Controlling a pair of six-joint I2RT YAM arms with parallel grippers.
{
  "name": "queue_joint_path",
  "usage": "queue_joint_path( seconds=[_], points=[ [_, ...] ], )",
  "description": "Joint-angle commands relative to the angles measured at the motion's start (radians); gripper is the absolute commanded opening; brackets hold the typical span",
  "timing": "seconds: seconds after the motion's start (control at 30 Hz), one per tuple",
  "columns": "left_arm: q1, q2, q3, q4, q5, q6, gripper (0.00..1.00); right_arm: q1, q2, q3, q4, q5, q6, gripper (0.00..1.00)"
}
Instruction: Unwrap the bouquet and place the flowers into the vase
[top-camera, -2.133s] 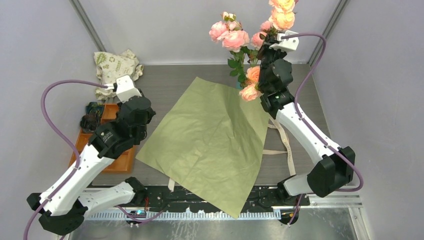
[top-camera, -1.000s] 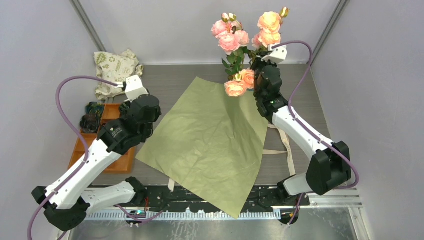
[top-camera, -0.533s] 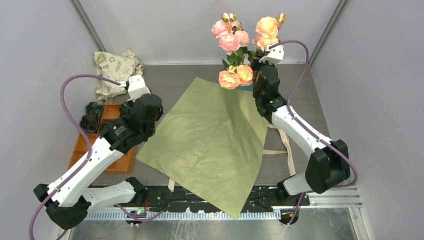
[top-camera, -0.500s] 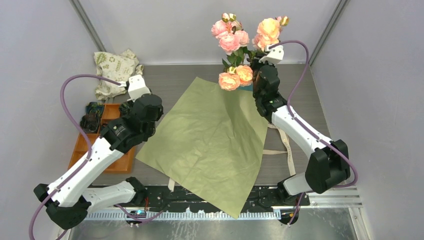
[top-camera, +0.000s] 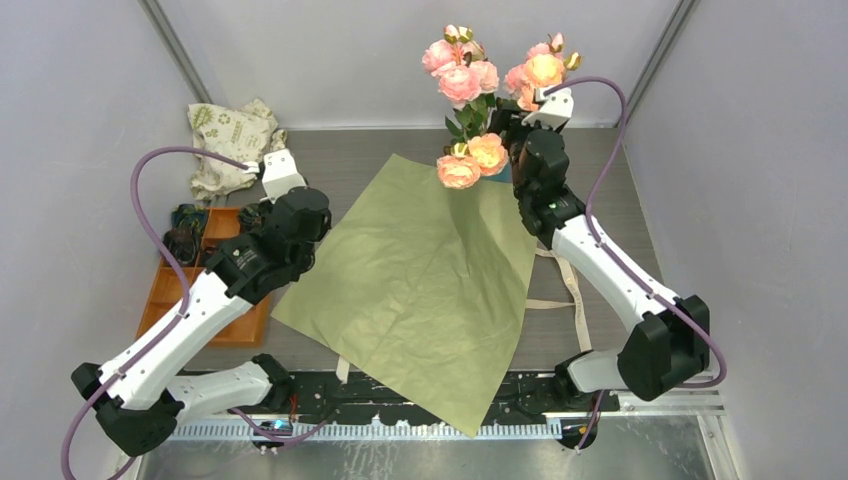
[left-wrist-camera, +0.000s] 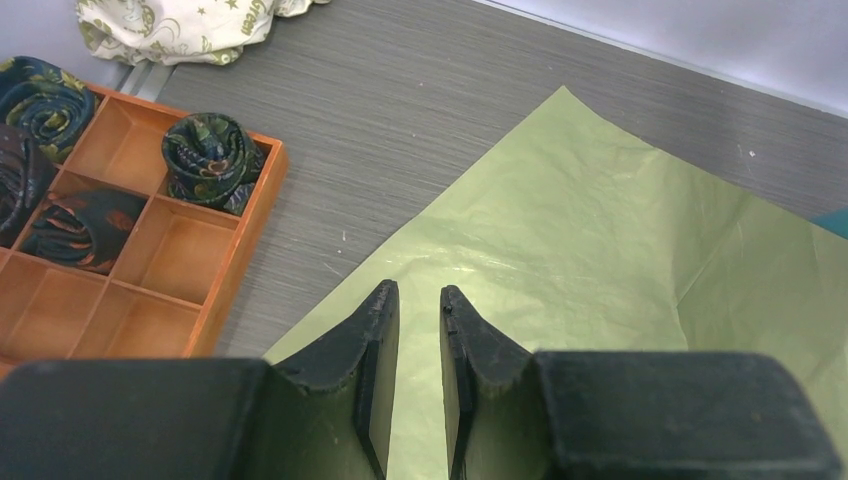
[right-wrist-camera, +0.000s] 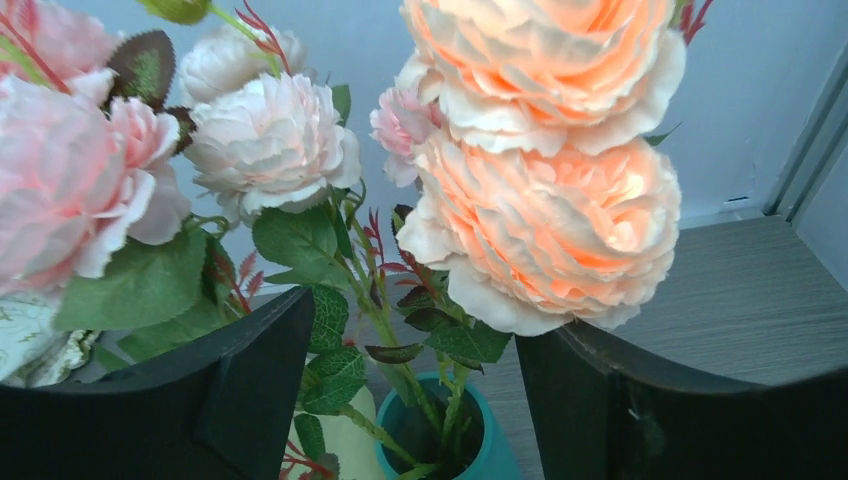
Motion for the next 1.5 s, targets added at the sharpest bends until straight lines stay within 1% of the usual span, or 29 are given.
queue_joint_path(
  seconds=[0.0,0.03,0.1,0.13,0.17,0.4,0.5,0.73,0.9,0.97,1.07,1.27,1.47],
  points=[
    [-0.002,0.003,0.001,0.045,-0.002,-0.014,0.23,-0.001,-0.063,0.077,-0.018,-0.034,0.027,0.80],
    [-0.002,0.003,0.001,0.044,-0.002,-0.015,0.23,-0.002,-0.069,0.084,-0.033,-0.039,0.031,0.87],
    [-0.002,0.005,-0.001,0.043,-0.002,-0.017,0.23,-0.003,-0.083,0.097,-0.057,-0.046,0.046,0.95],
    [-0.001,0.005,0.000,0.043,-0.002,-0.017,0.23,-0.002,-0.093,0.100,-0.067,-0.048,0.053,0.99],
    [-0.001,0.006,0.001,0.043,-0.002,-0.017,0.23,-0.001,-0.113,0.102,-0.077,-0.047,0.060,0.99],
    [-0.002,0.021,0.003,0.045,0.011,-0.026,0.24,-0.001,-0.255,0.096,-0.139,-0.026,0.090,0.99],
    [-0.002,0.036,0.010,0.049,0.022,-0.029,0.24,-0.001,-0.308,0.116,-0.190,0.018,0.093,0.99],
    [-0.002,0.051,0.022,0.049,0.054,-0.046,0.24,-0.001,-0.365,0.228,-0.412,0.312,0.149,1.00],
    [-0.002,0.051,0.029,0.040,0.055,-0.050,0.24,0.000,-0.424,0.247,-0.485,0.474,0.168,1.00],
    [-0.001,0.049,0.036,0.033,0.054,-0.051,0.24,-0.001,-0.458,0.245,-0.495,0.521,0.168,1.00],
    [-0.002,0.043,0.042,0.025,0.047,-0.052,0.24,-0.001,-0.514,0.224,-0.484,0.545,0.167,1.00],
    [-0.002,0.038,0.050,0.017,0.060,-0.061,0.24,-0.001,-0.630,0.130,-0.407,0.589,0.212,1.00],
    [-0.002,0.021,0.049,0.003,0.053,-0.068,0.24,-0.001,-0.658,0.117,-0.396,0.590,0.224,0.99]
  ],
)
